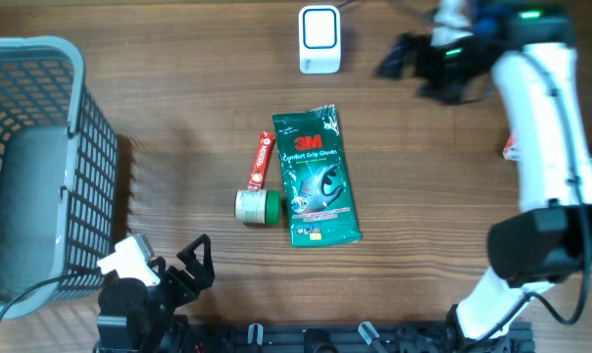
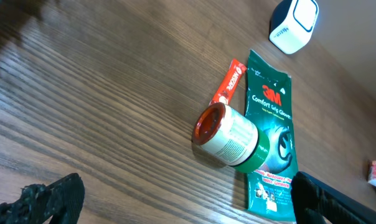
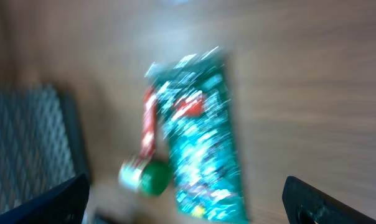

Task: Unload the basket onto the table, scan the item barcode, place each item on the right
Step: 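Carry the orange packet to the right edge and release it, then move the right gripper back over the gloves pack pile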

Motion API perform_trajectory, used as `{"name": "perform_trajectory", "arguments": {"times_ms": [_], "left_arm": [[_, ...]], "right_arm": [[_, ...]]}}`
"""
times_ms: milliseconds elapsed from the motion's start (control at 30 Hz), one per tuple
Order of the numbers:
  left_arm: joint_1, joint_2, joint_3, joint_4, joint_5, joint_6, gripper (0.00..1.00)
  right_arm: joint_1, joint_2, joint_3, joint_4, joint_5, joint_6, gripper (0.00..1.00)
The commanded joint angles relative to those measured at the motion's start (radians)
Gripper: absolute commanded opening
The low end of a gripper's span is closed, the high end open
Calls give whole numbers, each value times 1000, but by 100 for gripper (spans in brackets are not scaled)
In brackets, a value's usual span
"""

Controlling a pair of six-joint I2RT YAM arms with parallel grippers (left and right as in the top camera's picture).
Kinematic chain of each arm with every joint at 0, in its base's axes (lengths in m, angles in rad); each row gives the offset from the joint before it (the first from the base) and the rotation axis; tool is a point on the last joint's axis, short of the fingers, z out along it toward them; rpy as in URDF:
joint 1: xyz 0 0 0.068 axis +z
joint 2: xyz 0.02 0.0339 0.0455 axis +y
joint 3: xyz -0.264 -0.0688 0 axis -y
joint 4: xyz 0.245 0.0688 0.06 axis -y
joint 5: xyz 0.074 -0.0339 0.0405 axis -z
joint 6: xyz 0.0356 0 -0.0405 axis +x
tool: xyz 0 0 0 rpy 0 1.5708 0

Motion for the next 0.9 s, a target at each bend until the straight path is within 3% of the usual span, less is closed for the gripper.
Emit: {"name": "perform_trajectory", "arguments": {"times_ms": [0,100,233,300,400,567,867], "left_arm": [[6,-2,-5,3,5,-2,100],[6,-2,-5,3,5,-2,100],[6,-2,-5,3,5,-2,100],[6,-2,-5,3,5,-2,100],[6,-2,-5,3,5,-2,100],[6,-2,-5,3,5,-2,100],[6,-2,-5,3,5,-2,100]], "right_arm": [[188,26,-79,27,-6,39,100],[329,28,-148,108,276,163,100],[448,33,-285,225,539,176,98],[473,33,-380,288,544,176,98],[491,33,-464,316,530,170,90],[545,33,-475,355,652,117,100],[607,137,-475,469,680,107,100]]}}
